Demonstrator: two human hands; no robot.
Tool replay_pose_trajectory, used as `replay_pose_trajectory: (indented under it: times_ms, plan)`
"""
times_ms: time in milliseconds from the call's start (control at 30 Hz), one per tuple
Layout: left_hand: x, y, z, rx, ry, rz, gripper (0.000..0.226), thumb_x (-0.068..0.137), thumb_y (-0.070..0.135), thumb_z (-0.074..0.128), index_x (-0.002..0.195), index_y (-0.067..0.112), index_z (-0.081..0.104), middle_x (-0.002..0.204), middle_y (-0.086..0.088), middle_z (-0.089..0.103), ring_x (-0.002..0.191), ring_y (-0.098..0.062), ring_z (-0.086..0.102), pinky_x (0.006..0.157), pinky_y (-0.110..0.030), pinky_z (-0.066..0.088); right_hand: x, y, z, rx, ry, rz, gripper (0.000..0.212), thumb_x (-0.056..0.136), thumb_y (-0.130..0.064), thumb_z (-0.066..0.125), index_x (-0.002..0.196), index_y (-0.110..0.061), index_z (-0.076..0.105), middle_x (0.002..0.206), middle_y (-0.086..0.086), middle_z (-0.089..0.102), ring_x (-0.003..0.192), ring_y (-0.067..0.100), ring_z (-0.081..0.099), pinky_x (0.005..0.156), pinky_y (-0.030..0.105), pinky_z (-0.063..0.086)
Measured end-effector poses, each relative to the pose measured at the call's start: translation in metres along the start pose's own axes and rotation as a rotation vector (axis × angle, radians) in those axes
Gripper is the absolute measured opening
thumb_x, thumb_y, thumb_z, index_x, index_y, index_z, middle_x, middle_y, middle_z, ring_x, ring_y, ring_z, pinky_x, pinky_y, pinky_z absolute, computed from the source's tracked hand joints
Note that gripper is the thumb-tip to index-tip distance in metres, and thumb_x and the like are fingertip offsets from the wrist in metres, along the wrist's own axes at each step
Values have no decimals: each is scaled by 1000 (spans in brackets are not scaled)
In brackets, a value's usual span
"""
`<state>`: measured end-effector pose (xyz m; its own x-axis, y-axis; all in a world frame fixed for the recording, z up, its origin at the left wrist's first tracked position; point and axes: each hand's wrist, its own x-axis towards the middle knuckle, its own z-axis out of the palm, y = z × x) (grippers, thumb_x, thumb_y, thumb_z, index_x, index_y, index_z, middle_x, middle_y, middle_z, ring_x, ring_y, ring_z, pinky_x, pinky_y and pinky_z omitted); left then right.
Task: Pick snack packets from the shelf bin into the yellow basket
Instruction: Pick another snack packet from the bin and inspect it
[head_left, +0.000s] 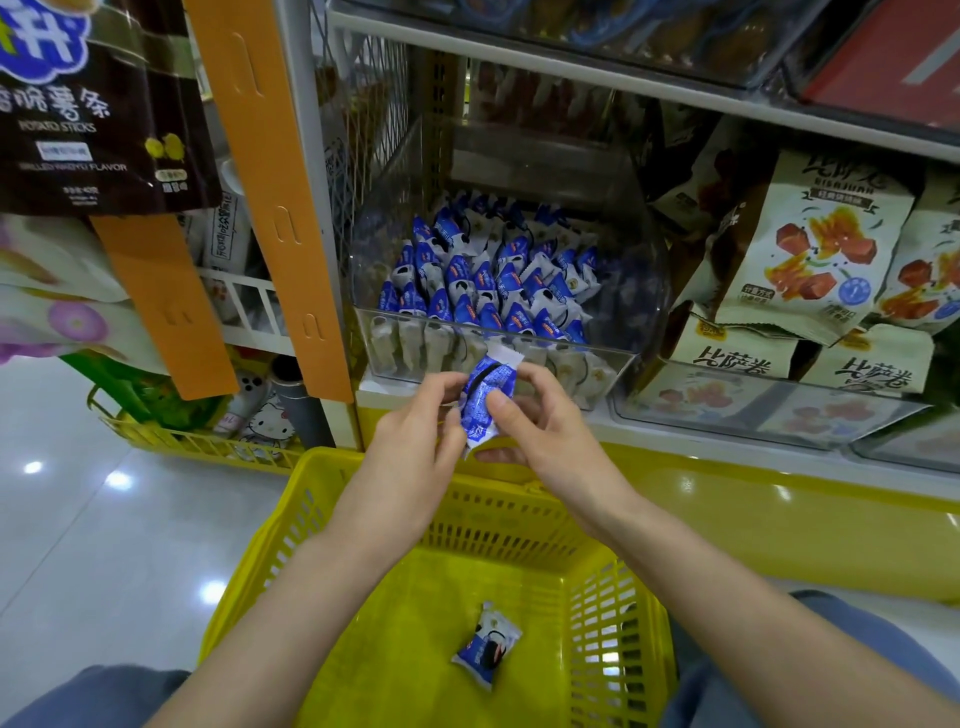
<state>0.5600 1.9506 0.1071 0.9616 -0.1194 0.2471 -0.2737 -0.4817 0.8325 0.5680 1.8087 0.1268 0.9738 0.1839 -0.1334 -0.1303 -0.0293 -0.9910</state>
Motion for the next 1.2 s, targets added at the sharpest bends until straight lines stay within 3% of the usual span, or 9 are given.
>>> replay_pose_trajectory:
  times_ms: [100, 267, 433, 600, 833, 933, 1000, 1133, 1200]
  plan:
    - [-1, 0, -2, 99, 26, 35, 24, 95, 21, 46, 119, 23, 51, 98, 8, 63, 84, 0, 60, 70, -16, 48, 1, 2, -1, -24, -30, -20, 31, 92, -17, 52, 123, -16, 44, 106, 8, 63, 80, 8, 66, 71, 28, 58]
    - [-1, 0, 0, 179, 4, -17, 29, 95, 15, 41, 123, 23, 46, 82, 1, 60, 62, -6, 51, 51, -22, 38, 1, 7, 1, -98, -50, -52, 28, 91, -14, 56, 105, -37, 47, 101, 1, 62, 77, 3, 66, 71, 27, 58]
    - [1, 3, -4, 290, 33, 67, 23, 97, 28, 38, 112, 19, 52, 74, 7, 54, 61, -12, 49, 49, -23, 32, 1, 4, -1, -132, -82, -22, 28, 93, -14, 51, 117, -27, 45, 104, 1, 63, 83, 6, 65, 71, 24, 56]
    - [0, 2, -6, 320, 34, 74, 16, 95, 26, 36, 88, 16, 45, 54, 10, 37, 48, -9, 40, 45, -29, 22, -1, 4, 2, -217, -126, -2, 27, 94, -13, 50, 117, -26, 44, 115, 14, 60, 93, 20, 64, 81, 35, 54]
    - [0, -1, -6, 384, 34, 75, 22, 96, 32, 34, 86, 17, 47, 55, 11, 37, 48, -10, 38, 43, -24, 23, -2, 11, 2, -307, -141, -32, 30, 91, -16, 55, 114, -33, 44, 109, 6, 60, 93, 26, 64, 81, 35, 53]
    - [1, -3, -5, 205, 60, 30, 27, 98, 24, 37, 72, 28, 45, 56, 9, 43, 54, -4, 47, 49, -16, 33, -1, 15, 2, -453, -68, -113, 35, 87, -23, 61, 116, -36, 45, 102, -8, 60, 89, 14, 62, 83, 33, 53]
    - [1, -1, -4, 28, 39, -11, 30, 99, 26, 35, 73, 32, 50, 64, 5, 55, 65, 0, 54, 59, -13, 41, 1, 17, 1, -549, 32, -199, 42, 83, -28, 67, 117, -33, 43, 102, -14, 57, 94, 1, 56, 84, 19, 47]
    - [-2, 3, 2, -341, -68, -153, 24, 88, 50, 42, 98, 36, 60, 90, 9, 68, 86, -16, 63, 79, -42, 53, 4, 20, -1, -670, 175, -306, 58, 75, -30, 73, 121, -19, 41, 108, -6, 50, 99, 5, 50, 83, 13, 40]
    - [-2, 1, 4, -292, -38, -135, 14, 90, 42, 49, 97, 33, 57, 84, 10, 66, 78, -16, 62, 73, -38, 53, 4, 20, 0, -699, 157, -349, 60, 72, -33, 74, 121, -17, 43, 108, -6, 44, 98, 7, 49, 84, 17, 43]
